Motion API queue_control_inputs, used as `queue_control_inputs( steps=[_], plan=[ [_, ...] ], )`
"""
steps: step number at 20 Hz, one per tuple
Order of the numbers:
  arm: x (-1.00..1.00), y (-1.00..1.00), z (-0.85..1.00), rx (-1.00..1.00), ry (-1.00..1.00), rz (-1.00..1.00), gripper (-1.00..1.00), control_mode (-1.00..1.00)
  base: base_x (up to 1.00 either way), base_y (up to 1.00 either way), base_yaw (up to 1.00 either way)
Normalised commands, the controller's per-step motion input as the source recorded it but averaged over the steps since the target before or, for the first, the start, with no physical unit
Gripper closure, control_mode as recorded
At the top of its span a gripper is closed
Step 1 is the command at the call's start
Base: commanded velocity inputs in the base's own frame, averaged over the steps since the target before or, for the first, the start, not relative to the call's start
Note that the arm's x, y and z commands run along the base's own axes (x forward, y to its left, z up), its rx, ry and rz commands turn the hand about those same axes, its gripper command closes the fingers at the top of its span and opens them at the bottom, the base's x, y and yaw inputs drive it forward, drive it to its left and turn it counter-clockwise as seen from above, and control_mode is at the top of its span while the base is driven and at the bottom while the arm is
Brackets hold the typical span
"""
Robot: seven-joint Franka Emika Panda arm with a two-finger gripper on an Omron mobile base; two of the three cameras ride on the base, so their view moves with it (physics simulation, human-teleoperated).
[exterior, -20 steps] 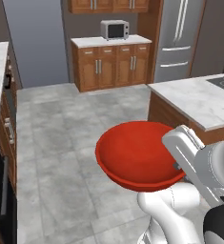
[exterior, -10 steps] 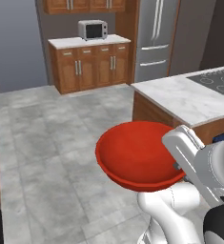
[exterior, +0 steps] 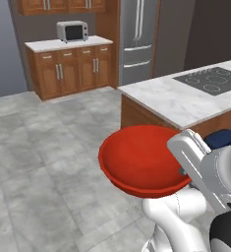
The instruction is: Move the bowls from the cabinet to the plates on the dining table.
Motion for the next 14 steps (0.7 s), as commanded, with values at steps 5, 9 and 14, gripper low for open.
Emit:
queue_control_inputs(
  steps=[5, 9, 14],
  plan=[
    [0.00, 0.00, 0.00, 0.00, 0.00, 0.00, 1.00, 1.00, 0.00, 0.00, -0.25],
    [0.00, 0.00, 0.00, 0.00, 0.00, 0.00, 1.00, 1.00, 0.00, 0.00, -0.25],
    [0.00, 0.00, 0.00, 0.00, 0.00, 0.00, 1.00, 1.00, 0.00, 0.00, -0.25]
  ],
)
